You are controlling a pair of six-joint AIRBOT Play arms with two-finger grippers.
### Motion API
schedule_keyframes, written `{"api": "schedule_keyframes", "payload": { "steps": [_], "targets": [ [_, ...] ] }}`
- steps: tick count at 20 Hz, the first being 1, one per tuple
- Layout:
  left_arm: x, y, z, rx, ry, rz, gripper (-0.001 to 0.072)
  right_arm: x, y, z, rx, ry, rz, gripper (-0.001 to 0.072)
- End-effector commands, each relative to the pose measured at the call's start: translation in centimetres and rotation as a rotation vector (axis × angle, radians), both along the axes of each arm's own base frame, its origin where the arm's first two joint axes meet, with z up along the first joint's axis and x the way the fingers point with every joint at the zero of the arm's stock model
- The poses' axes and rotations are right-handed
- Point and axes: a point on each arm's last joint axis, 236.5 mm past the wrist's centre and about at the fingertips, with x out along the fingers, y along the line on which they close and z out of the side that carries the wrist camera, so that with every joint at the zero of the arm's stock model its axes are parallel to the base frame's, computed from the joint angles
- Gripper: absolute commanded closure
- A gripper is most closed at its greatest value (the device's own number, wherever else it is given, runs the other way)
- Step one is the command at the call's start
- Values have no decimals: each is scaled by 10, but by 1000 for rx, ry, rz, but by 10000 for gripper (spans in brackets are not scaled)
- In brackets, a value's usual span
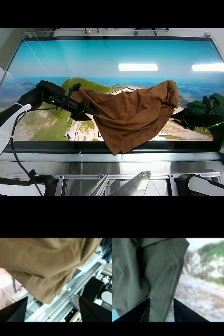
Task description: Fold the shirts.
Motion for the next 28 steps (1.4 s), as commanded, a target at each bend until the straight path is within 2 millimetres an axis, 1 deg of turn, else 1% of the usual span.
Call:
{"api": "schedule_keyframes", "payload": {
  "steps": [1,2,3,4,5,6,7,8,9,10,11,14,15,17,19,22,23,24,25,27,28],
  "targets": [
    [20,22,7,-6,-20,56,8,-12,6,-7,21,44,-1,388],
    [25,30,7,-6,-19,82,8,-12,7,-7,22,44,0,388],
    [28,38,6,-7,-13,107,8,-7,6,-4,23,21,-10,388],
    [29,43,8,-12,8,128,9,4,3,3,30,-21,-31,388],
    [23,40,13,-31,36,118,9,19,-4,12,26,-70,-58,388],
    [13,31,17,-46,51,86,9,31,-13,19,4,-102,-79,388],
    [1,18,17,-46,55,63,9,43,-22,25,-25,-128,-95,387],
    [-13,5,10,-25,53,40,9,52,-29,30,-41,-146,-104,386],
    [-30,-7,2,-8,62,15,10,62,-35,36,-44,-158,-113,369],
    [-45,-15,-7,9,75,0,10,71,-40,42,-41,-163,-127,280],
    [-59,-18,-16,23,94,-2,10,80,-45,49,-42,-177,-129,249],
    [-88,-12,-38,77,167,64,10,98,-54,71,-68,-239,-120,249],
    [-90,-10,-45,101,172,115,9,102,-57,76,-77,-254,-121,249],
    [-91,-11,-58,147,141,176,9,109,-63,83,-97,-278,-129,250],
    [-93,-20,-65,175,112,174,9,113,-66,86,-108,-290,-139,250],
    [-90,-42,-76,173,109,184,11,114,-66,86,-112,-294,-136,249],
    [-91,-49,-81,176,120,166,89,115,-68,86,-119,-297,-139,249],
    [-91,-60,-85,170,135,149,333,116,-70,87,-125,-300,-147,249],
    [-92,-71,-88,166,138,127,444,117,-71,87,-129,-301,-150,249],
    [-88,-92,-89,159,117,74,445,117,-72,86,-132,-302,-153,249],
    [-87,-100,-89,155,105,54,476,117,-72,86,-131,-300,-153,249]
  ]
}}
